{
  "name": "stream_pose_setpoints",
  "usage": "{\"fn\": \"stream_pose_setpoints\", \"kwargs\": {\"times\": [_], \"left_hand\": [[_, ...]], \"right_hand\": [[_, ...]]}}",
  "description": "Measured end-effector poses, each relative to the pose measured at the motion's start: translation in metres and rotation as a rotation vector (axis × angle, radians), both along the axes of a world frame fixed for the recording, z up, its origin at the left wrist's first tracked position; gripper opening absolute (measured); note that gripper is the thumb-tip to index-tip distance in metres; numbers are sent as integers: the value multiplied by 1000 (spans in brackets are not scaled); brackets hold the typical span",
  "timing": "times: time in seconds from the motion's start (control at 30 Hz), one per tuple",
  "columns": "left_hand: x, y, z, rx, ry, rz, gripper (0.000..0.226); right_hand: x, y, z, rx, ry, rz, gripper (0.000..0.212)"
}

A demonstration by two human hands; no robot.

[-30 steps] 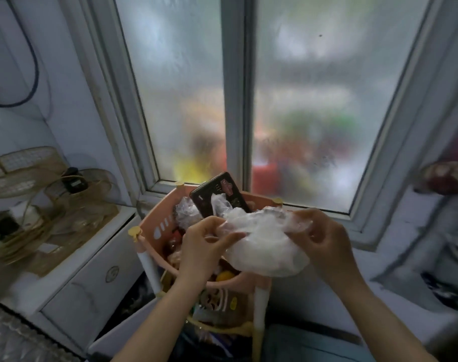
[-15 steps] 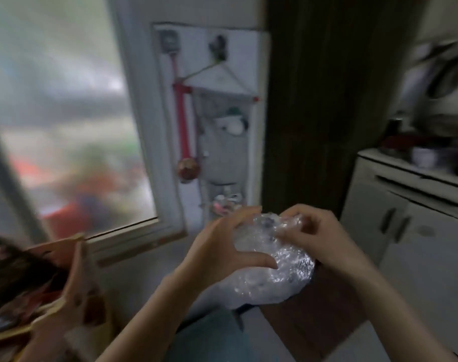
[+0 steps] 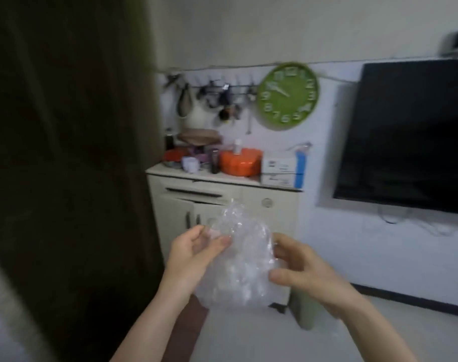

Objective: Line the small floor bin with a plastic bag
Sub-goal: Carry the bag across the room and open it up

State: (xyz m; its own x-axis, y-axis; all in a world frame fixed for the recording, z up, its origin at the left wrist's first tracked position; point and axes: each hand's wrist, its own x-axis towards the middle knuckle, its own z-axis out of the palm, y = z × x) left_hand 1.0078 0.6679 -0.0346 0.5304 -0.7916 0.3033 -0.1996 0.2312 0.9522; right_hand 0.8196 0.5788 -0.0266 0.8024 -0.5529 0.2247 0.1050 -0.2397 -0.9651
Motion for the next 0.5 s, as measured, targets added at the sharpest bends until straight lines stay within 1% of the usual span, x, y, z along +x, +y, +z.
{"fn": "stream_pose_setpoints", "kwargs": {"times": [0.07, 0.13, 0.17, 0.2, 0.27, 0.33, 0.37, 0.4, 0.5], "left_hand": [[-29, -53, -4, -9, 7, -48, 29], [-57, -101, -9, -20, -1, -128, 14], [-70, -125, -12, -29, -12, -164, 20], [-82, -148, -13, -43, -6, -204, 25], [-103, -193, -16, -41, 1, -277, 20], [-120, -237, -20, -56, 46, -354, 41], [-128, -259, -21, -60, 53, -388, 47], [-136, -282, -22, -65, 51, -417, 46], [-158, -349, -21, -73, 33, -523, 34]], "right_hand": [[-34, -32, -5, 17, -22, -147, 45], [-65, -62, -10, -8, -48, -328, 28], [-80, -77, -13, -20, -67, -420, 22], [-95, -91, -14, -28, -90, -507, 19], [-122, -120, -18, -28, -143, -681, 23], [-148, -150, -23, -38, -187, -829, 22], [-159, -165, -23, -55, -197, -890, 21], [-170, -181, -24, -77, -202, -950, 20], [-197, -227, -25, -151, -223, -1116, 19]]}}
